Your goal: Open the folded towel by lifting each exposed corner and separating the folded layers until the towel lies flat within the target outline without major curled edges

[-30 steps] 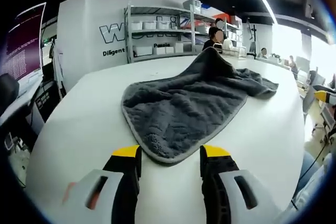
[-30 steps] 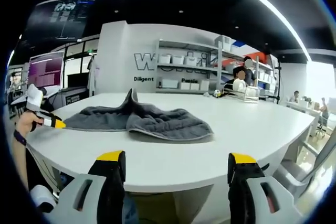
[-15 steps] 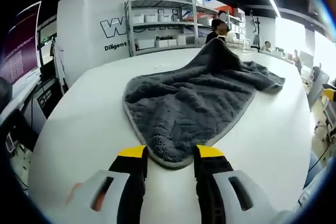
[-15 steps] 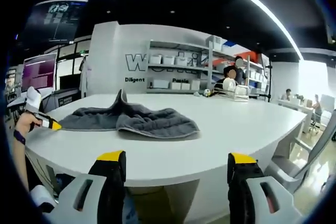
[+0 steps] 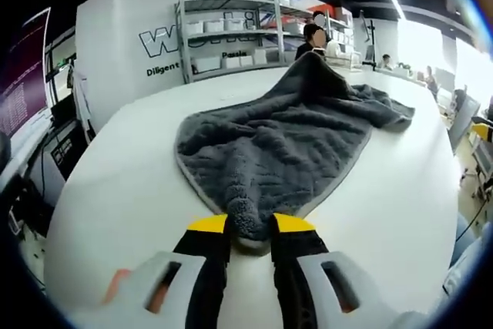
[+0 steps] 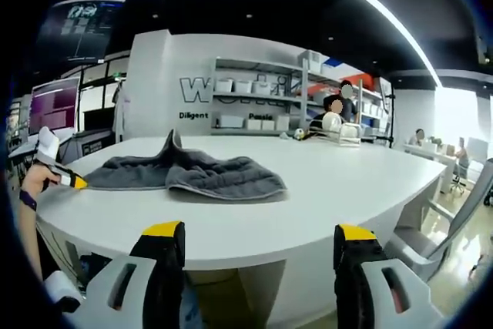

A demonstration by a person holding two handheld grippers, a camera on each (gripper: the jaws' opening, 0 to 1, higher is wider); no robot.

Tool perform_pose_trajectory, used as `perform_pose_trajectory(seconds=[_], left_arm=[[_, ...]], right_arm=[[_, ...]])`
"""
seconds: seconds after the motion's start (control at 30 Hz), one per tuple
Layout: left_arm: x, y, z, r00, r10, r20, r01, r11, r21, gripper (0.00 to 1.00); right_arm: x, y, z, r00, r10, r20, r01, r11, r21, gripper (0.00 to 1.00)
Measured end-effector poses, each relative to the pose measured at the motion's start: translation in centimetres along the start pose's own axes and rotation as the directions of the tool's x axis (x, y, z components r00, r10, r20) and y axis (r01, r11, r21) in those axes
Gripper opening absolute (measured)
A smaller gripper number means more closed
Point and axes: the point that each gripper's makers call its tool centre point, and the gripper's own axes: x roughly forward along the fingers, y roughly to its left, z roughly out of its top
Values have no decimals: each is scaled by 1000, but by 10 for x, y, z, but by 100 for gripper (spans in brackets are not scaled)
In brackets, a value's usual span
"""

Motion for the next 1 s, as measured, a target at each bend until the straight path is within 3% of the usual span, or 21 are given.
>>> perform_pose_trajectory(seconds=[0.53, 1.0], left_arm=[[-21, 5, -9, 1000, 6, -28, -5, 999, 46, 14], [-49, 20, -23, 999, 25, -28, -25, 999, 22, 13]], right_arm=[[3, 9, 2, 999, 32, 5, -32, 999, 0, 80], [13, 30, 5, 996, 93, 4, -93, 996, -15, 80]])
